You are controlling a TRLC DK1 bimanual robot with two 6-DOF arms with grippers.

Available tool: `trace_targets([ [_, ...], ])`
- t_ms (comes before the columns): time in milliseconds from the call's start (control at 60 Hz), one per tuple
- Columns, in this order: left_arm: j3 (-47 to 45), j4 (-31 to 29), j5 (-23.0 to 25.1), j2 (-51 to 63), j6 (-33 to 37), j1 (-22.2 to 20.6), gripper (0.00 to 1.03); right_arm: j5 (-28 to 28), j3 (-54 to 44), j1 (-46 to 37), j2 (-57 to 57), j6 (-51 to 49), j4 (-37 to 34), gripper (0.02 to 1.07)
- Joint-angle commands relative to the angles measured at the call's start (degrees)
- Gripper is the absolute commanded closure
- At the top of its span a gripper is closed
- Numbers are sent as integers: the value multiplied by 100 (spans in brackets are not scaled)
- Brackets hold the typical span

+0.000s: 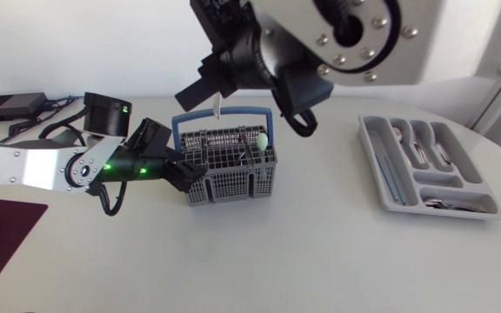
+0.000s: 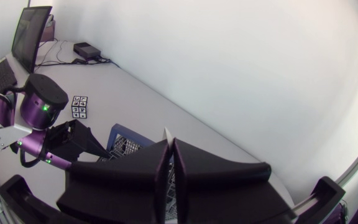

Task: Transfer all utensils from the basket to the drawer tray.

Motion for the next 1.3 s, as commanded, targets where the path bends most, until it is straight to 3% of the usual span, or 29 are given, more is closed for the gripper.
trace_targets([
  [0,99,-11,-68,114,-2,-14,13,-19,-142,-68,-239,-64,-133,100],
  [200,-59,-64,-68,-255,24,232,13,-124,-19,-138,-740,-231,-414,100],
  [400,-121,-222,-68,-440,156,443,13,-669,-63,-745,-1337,-451,-950,101],
  [450,-130,-248,-68,-501,174,540,13,-1126,-151,-1149,-1504,-557,-1240,101],
  [583,-209,-336,-33,-695,174,549,13,-1698,-608,-2125,-1953,-1066,-1495,100],
  [800,-261,-679,-24,-1222,165,276,13,-2875,-1074,-4093,-2225,-2130,-1925,100],
  [1083,-138,-1127,-24,-1380,139,127,13,-2998,-1865,-5763,-1979,-3712,-1969,100],
  [1283,-103,-1321,-33,-1512,139,13,13,-2533,-2366,-6686,-1610,-4714,-1548,100],
])
